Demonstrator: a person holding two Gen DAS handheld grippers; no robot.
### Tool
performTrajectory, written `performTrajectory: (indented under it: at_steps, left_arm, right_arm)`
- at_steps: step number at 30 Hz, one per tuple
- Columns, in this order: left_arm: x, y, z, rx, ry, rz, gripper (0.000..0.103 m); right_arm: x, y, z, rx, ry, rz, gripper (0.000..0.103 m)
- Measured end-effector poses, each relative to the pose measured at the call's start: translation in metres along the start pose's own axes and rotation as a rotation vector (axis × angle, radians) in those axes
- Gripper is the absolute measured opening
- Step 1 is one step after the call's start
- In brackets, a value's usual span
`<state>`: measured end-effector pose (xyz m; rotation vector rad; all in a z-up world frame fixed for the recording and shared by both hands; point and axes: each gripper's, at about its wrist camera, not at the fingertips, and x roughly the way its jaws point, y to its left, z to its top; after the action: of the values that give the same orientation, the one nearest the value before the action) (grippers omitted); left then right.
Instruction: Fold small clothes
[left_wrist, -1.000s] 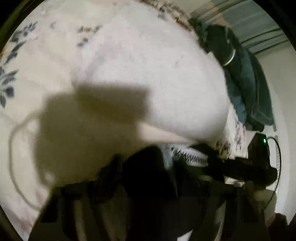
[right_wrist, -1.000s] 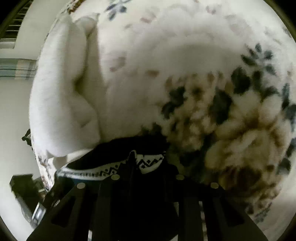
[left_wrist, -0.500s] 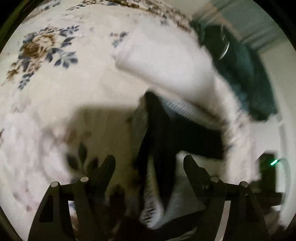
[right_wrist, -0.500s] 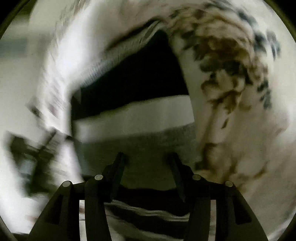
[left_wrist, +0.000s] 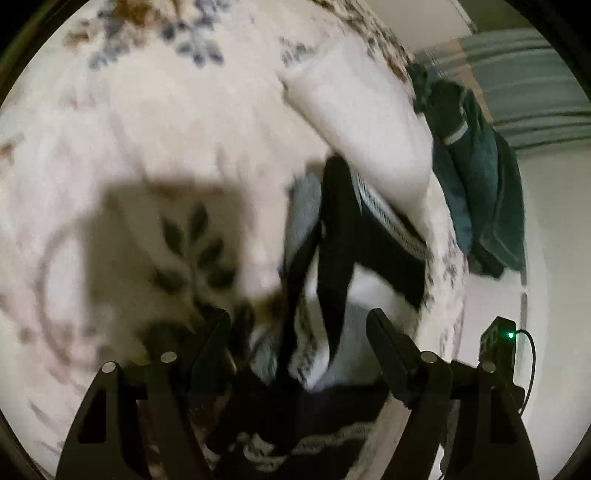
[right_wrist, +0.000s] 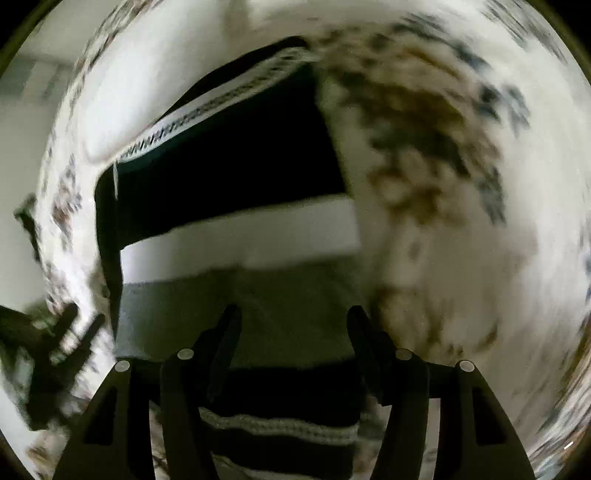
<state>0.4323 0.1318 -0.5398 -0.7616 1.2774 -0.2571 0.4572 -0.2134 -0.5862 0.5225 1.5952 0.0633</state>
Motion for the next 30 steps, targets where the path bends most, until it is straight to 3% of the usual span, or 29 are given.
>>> performTrajectory:
  at_steps: [3,4,5,6,9,10,13,16,18,19,20,23,27,30]
  left_arm:
    - [0.037,-0.015,-0.019,0.074,0.088,-0.033,0.073]
    - [0.047,-0.02,-0.027,0.102,0.08,-0.041,0.064]
    - [0.049,-0.023,-0.029,0.113,0.071,-0.044,0.038]
    - [0.049,-0.025,-0.031,0.122,0.068,-0.054,0.03]
    - [0.023,-0.014,-0.03,0.09,-0.006,-0.138,0.023]
    - [0.022,-0.008,-0.028,0.071,-0.01,-0.133,0.022]
    - [0.034,0.013,-0.017,0.053,0.022,-0.063,0.027]
    - [0.03,0.008,-0.012,0.021,0.051,-0.102,0.032]
    - [0.019,-0.008,-0.019,0.071,0.037,-0.105,0.046]
    - [0.009,-0.013,-0.023,0.087,0.035,-0.12,0.065]
    - [0.002,-0.015,-0.028,0.088,0.03,-0.132,0.07]
    - [-0.019,-0.018,-0.054,0.091,0.041,-0.139,0.07]
    - [-0.055,-0.007,-0.117,0.149,0.058,-0.013,0.07]
    - [-0.066,0.021,-0.177,0.121,0.116,0.062,0.07]
  right_arm:
    - [0.005,-0.026,-0.016,0.072,-0.003,0.064,0.062]
    - [0.011,-0.035,-0.022,0.102,0.013,0.073,0.062]
    - [0.015,-0.041,-0.024,0.122,0.024,0.086,0.062]
    - [0.02,-0.046,-0.03,0.147,0.033,0.106,0.062]
    - [0.02,-0.063,-0.046,0.18,0.024,0.14,0.062]
    - [0.018,-0.066,-0.048,0.174,0.016,0.138,0.062]
    - [0.018,-0.063,-0.054,0.149,0.012,0.14,0.062]
    - [0.023,-0.055,-0.06,0.135,0.036,0.122,0.062]
    - [0.019,-0.057,-0.064,0.111,0.064,0.111,0.062]
    - [0.018,-0.058,-0.07,0.09,0.081,0.1,0.062]
    - [0.019,-0.056,-0.077,0.076,0.094,0.091,0.062]
    - [0.016,-0.061,-0.107,0.049,0.142,0.085,0.062]
    - [0.017,-0.079,-0.171,0.038,0.236,0.091,0.062]
    - [0.022,-0.095,-0.215,0.067,0.289,0.118,0.062]
